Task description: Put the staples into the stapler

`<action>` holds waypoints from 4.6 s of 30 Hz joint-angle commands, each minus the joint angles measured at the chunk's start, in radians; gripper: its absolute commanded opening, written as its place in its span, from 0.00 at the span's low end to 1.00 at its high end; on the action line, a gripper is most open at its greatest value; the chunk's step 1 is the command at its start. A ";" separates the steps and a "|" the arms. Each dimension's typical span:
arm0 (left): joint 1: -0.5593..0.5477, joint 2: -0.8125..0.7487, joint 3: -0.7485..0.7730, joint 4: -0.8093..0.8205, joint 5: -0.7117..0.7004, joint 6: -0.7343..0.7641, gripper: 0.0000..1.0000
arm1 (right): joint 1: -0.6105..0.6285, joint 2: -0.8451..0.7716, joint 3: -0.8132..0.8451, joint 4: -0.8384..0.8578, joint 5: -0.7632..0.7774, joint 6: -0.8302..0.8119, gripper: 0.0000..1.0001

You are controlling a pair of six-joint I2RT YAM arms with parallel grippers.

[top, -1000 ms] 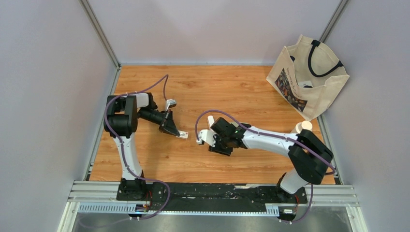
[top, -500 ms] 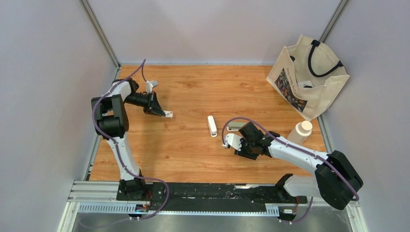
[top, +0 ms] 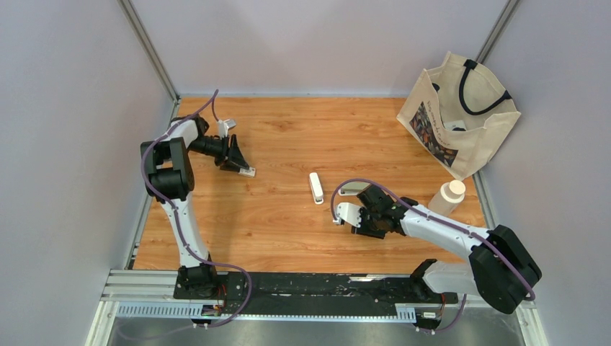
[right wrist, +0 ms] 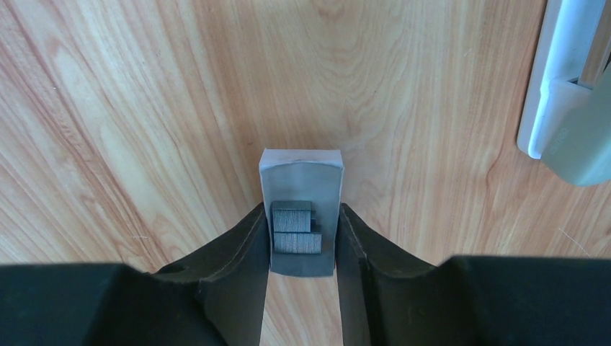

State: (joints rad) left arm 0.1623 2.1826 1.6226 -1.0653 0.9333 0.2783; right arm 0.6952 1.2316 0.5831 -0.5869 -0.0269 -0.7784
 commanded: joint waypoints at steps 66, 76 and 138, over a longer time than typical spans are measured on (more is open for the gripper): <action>0.063 -0.708 -0.455 0.145 0.024 -0.119 0.86 | -0.301 0.181 0.225 -0.154 -0.153 0.352 0.40; 0.065 -0.716 -0.461 0.154 0.022 -0.122 0.86 | -0.301 0.209 0.230 -0.152 -0.154 0.360 0.35; 0.065 -0.747 -0.472 0.176 0.009 -0.131 0.87 | -0.203 0.123 0.178 -0.054 0.001 0.363 0.00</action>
State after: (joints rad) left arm 0.2230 1.4719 1.1561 -0.9066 0.9287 0.1585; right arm 0.4889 1.3212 0.7429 -0.6476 -0.0231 -0.4149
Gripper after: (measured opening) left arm 0.873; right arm 0.005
